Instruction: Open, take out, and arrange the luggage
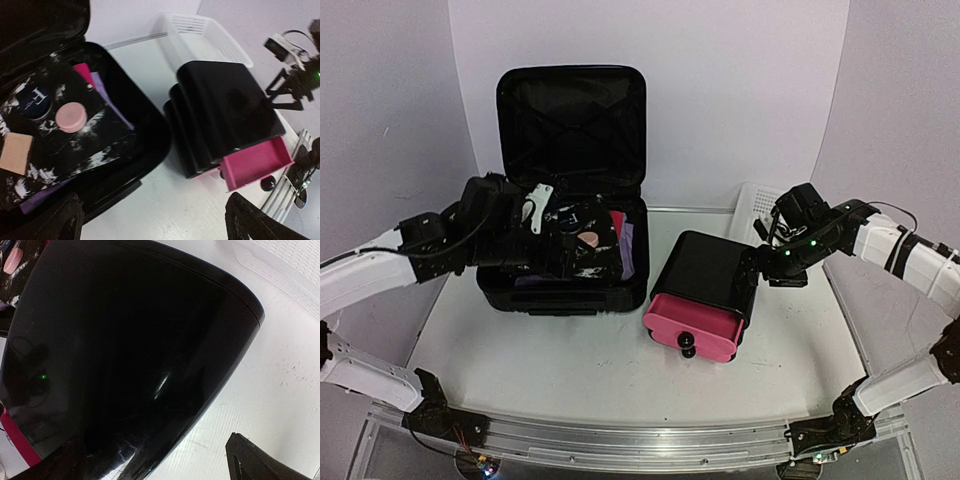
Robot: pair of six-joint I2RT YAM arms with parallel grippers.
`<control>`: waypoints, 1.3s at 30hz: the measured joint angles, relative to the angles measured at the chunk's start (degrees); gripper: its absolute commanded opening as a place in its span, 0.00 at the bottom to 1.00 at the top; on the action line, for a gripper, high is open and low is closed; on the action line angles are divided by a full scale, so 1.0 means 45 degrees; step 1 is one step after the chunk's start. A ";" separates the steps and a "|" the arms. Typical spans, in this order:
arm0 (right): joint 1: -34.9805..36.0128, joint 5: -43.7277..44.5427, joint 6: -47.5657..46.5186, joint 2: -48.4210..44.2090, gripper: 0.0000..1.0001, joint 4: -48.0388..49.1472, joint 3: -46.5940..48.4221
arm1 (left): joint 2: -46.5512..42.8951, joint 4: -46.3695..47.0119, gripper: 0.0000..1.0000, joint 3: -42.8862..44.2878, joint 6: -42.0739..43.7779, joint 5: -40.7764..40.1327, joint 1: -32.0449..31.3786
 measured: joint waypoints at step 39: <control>0.0000 -0.0321 -0.0194 0.0296 0.98 -0.0311 0.0301 | 1.0962 -0.6334 0.84 0.8791 0.6193 0.4639 0.8403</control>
